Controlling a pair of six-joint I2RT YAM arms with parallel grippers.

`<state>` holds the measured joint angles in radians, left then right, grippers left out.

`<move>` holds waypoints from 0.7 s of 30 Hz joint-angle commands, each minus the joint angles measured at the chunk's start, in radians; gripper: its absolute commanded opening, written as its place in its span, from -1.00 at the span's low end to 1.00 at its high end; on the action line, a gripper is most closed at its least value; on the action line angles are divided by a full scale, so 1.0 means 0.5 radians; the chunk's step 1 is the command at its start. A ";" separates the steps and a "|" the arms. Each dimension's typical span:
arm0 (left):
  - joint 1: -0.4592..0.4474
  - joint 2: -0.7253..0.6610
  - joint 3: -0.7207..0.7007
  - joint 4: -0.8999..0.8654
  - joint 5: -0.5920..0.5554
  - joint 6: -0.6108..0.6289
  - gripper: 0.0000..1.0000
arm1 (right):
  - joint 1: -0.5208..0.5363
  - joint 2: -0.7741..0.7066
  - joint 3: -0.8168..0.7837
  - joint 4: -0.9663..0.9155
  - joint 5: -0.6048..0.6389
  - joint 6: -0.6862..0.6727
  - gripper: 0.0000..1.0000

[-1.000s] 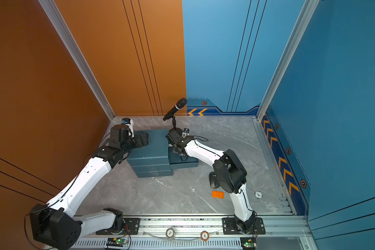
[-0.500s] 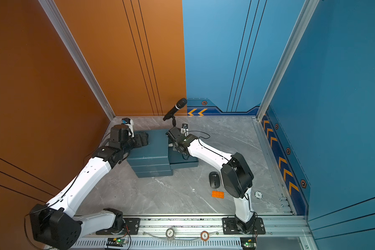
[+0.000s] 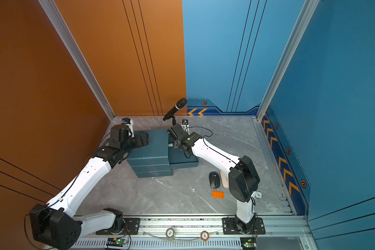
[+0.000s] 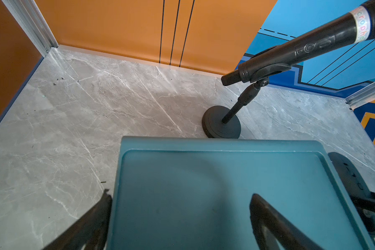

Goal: Take the mice out of the drawer
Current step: Pick up the mouse from the drawer, then place the mouse at the center of the board.

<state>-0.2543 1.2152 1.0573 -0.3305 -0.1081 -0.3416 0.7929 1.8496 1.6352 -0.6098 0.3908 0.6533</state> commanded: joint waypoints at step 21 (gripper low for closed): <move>-0.003 -0.038 0.011 0.053 0.048 -0.007 0.95 | -0.079 -0.314 -0.082 -0.017 0.018 -0.219 -0.22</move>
<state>-0.2543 1.2137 1.0573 -0.3302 -0.1081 -0.3416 0.7624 1.7332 1.6073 -0.6102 0.3904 0.5720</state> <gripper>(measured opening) 0.977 0.519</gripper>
